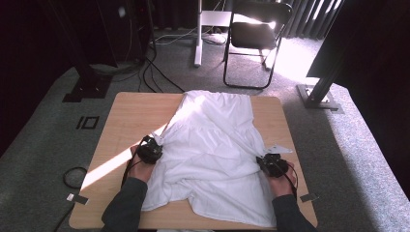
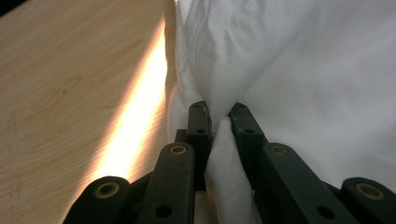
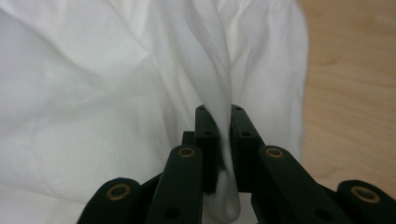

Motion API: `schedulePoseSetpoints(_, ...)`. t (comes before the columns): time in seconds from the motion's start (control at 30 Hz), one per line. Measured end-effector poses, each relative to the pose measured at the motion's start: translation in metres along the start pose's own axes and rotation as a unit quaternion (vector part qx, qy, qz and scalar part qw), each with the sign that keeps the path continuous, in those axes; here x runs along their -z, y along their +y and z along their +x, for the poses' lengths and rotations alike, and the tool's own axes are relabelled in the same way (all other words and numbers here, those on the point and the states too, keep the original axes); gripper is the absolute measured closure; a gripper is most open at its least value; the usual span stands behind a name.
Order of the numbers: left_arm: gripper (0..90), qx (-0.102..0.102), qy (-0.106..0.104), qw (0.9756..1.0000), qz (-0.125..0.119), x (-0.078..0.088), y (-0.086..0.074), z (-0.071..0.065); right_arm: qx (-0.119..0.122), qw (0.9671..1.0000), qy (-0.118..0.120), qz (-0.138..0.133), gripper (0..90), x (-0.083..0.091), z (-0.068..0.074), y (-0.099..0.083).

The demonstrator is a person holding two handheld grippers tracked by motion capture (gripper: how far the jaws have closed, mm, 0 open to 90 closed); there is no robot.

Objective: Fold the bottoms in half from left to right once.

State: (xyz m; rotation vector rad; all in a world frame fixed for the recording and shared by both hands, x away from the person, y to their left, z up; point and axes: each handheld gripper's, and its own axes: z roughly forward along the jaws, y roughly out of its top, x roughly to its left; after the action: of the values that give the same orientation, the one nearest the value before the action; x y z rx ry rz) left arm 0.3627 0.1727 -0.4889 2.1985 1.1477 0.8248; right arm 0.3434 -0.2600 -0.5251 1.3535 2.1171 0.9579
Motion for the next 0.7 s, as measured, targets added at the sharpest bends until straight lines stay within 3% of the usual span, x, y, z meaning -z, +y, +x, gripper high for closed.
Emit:
schedulePoseSetpoints(0.07, 82.2, -0.006, -0.001, 0.9998, -0.020, 0.019, 0.006, -0.004, 0.010, 0.9996, -0.002, -0.025, 87.5, 0.018, 0.000, 0.006)
schedulePoseSetpoints(0.13, 80.1, -0.022, 0.006, 0.9992, -0.033, 0.031, 0.010, -0.012, 0.014, 0.9979, -0.029, -0.057, 87.5, 0.036, 0.001, 0.010)
schedulePoseSetpoints(0.2, 66.9, -0.039, 0.020, 0.9988, -0.022, 0.028, 0.009, -0.020, -0.006, 0.9958, -0.046, -0.078, 87.4, 0.050, -0.007, 0.012)
schedulePoseSetpoints(0.27, 59.6, -0.046, 0.019, 0.9988, -0.004, 0.016, 0.003, -0.025, -0.009, 0.9962, -0.068, -0.054, 87.3, 0.045, -0.017, 0.008)
schedulePoseSetpoints(0.33, 55.6, -0.039, 0.018, 0.9990, 0.011, 0.007, -0.005, -0.027, -0.033, 0.9977, -0.059, -0.012, 86.9, 0.028, -0.031, -0.004)
schedulePoseSetpoints(0.43, 52.9, -0.022, 0.005, 0.9997, 0.003, 0.006, -0.013, -0.025, -0.054, 0.9969, -0.046, 0.035, 83.4, 0.004, -0.042, -0.026)
schedulePoseSetpoints(0.5, 51.8, -0.024, 0.007, 0.9997, -0.003, 0.011, -0.014, -0.024, -0.065, 0.9954, -0.047, 0.053, 74.9, -0.003, -0.043, -0.033)
schedulePoseSetpoints(0.6, 51.5, -0.028, 0.004, 0.9995, -0.017, 0.020, -0.015, -0.027, -0.059, 0.9952, -0.069, 0.036, 63.9, 0.004, -0.040, -0.026)
schedulePoseSetpoints(0.7, 51.5, -0.033, -0.005, 0.9990, -0.030, 0.030, -0.016, -0.034, -0.047, 0.9968, -0.064, -0.005, 59.9, 0.019, -0.032, -0.014)
